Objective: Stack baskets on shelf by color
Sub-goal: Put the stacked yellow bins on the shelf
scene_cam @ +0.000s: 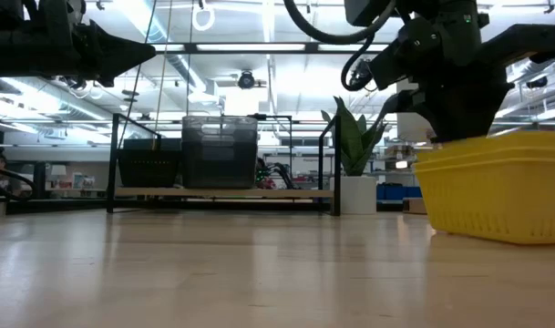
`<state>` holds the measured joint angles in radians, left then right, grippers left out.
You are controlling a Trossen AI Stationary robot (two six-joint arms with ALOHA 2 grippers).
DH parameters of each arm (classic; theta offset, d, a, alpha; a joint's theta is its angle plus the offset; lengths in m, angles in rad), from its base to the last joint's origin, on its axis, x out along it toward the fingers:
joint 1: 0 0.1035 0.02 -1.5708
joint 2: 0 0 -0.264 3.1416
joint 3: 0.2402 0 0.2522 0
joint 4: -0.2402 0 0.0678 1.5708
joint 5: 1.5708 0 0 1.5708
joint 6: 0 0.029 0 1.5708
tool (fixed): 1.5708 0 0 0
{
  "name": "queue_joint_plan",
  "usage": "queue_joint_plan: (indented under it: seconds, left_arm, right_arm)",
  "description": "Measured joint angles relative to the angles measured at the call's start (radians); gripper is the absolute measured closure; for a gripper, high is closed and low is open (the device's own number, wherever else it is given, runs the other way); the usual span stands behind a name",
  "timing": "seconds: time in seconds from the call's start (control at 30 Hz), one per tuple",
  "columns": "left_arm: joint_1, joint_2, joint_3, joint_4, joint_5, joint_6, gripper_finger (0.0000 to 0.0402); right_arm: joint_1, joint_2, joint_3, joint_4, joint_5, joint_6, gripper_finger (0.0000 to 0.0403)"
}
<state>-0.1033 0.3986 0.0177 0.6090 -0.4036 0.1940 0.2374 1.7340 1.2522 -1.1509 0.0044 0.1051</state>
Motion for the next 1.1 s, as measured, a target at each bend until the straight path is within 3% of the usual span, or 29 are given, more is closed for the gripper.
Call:
queue_joint_plan:
  seconds: [0.3,0.67,1.1]
  left_arm:
    - [0.0,0.0,0.0,0.0,0.0,0.0,0.0374]
    - [0.0,0.0,0.0,0.0,0.0,0.0,0.0362]
    - [0.0,0.0,0.0,0.0,0.0,0.0,0.0367]
  right_arm:
    - [-0.031,0.0,0.027,-0.001,0.037,-0.011,0.0235]
    - [0.099,0.0,0.055,0.089,0.159,-0.2,0.0223]
    - [0.306,0.0,0.057,0.178,0.324,-0.808,0.0223]
